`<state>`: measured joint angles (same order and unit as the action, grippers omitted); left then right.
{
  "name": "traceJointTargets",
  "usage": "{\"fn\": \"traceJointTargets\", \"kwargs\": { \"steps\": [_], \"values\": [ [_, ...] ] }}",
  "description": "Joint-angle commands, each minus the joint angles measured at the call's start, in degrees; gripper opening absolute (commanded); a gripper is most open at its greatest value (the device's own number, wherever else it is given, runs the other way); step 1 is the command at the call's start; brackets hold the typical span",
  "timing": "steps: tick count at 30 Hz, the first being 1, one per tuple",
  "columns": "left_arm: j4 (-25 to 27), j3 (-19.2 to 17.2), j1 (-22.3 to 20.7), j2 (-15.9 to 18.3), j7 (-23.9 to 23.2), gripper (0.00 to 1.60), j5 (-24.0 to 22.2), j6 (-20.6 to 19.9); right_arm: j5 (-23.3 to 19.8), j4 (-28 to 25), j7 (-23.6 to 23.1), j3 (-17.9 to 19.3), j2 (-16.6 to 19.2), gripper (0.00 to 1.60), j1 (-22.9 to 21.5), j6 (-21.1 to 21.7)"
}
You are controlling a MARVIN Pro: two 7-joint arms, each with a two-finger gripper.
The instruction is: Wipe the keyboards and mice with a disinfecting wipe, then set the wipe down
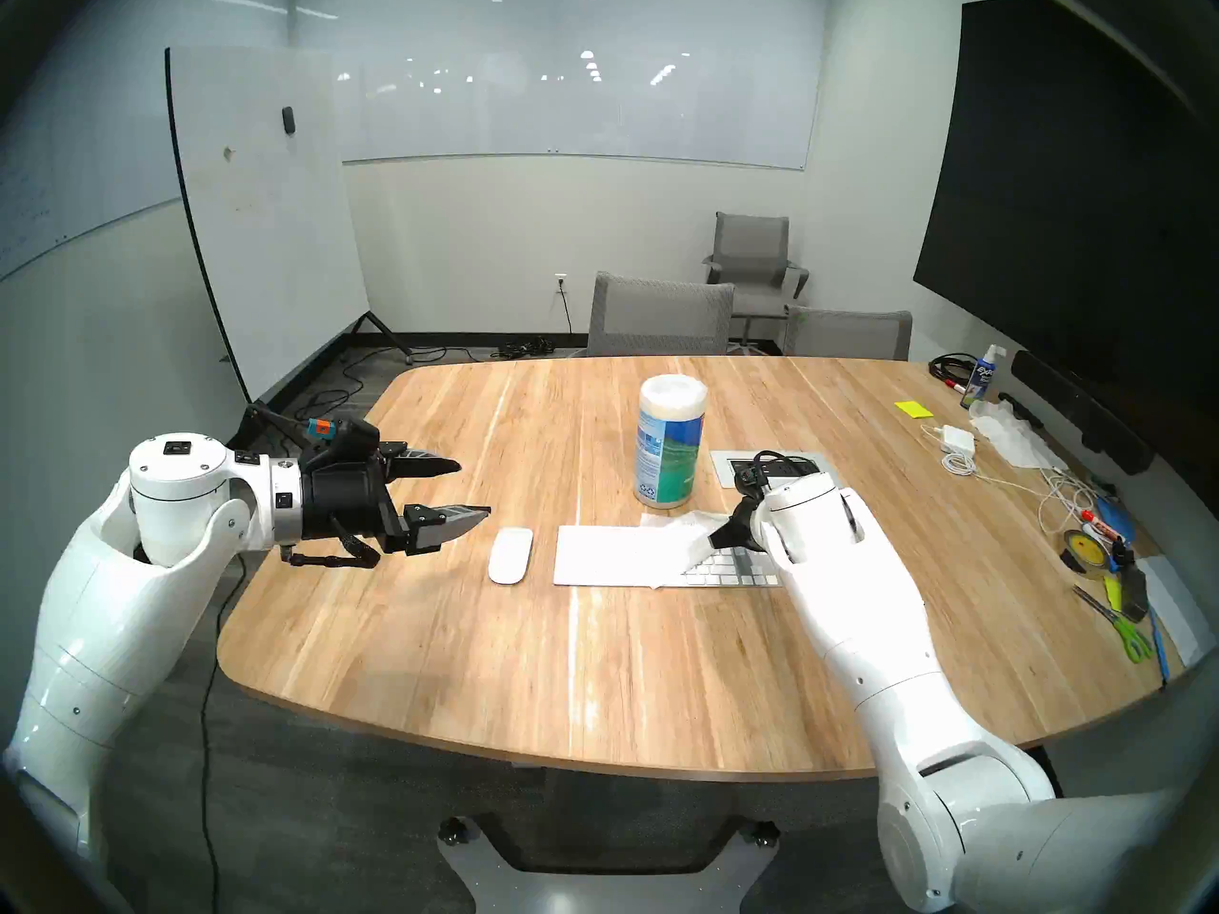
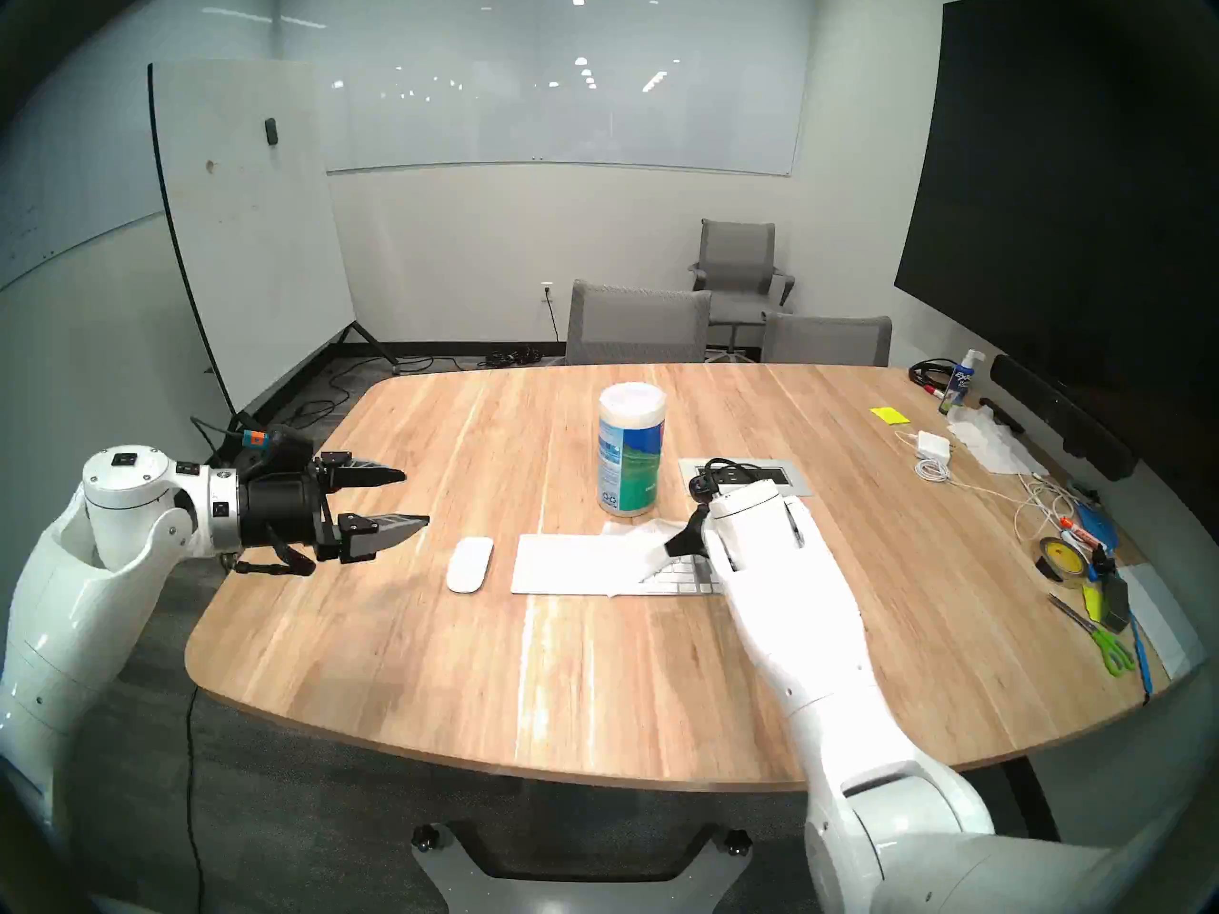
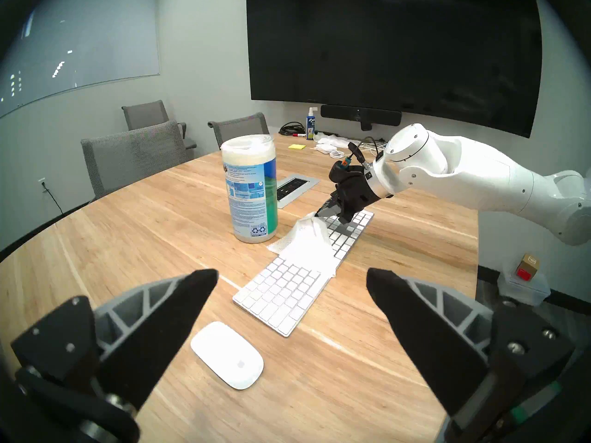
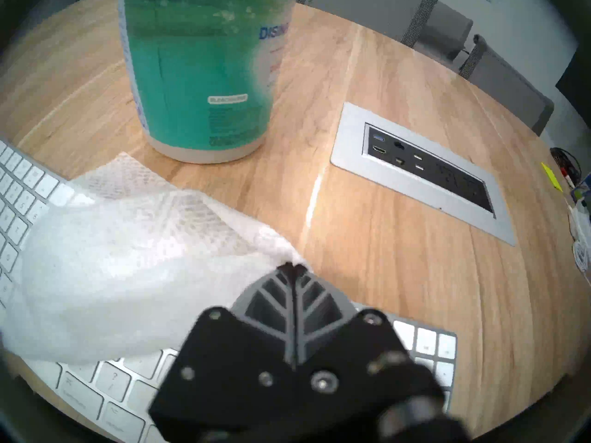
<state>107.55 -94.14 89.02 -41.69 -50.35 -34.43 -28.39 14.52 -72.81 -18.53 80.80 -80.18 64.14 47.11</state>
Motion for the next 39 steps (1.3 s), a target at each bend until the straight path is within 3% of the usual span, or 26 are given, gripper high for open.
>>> {"fn": "traceJointTargets", "kwargs": {
  "steps": [1, 17, 39],
  "values": [
    [0.4, -0.5, -0.1, 0.1, -0.1, 1.6, -0.2, 0.1, -0.1, -2.2, -1.4, 0.8, 2.3, 0.0, -0.5, 0.6],
    [0.4, -0.5, -0.1, 0.1, -0.1, 1.6, -0.2, 0.1, 0.1, -5.9, -5.9, 1.9, 8.5, 0.0, 3.5, 0.7],
    [0.4, -0.5, -0.1, 0.1, -0.1, 1.6, -0.2, 0.1, -0.3, -5.4, -9.2, 6.2, 12.3, 0.0, 3.4, -0.4]
  ]
}}
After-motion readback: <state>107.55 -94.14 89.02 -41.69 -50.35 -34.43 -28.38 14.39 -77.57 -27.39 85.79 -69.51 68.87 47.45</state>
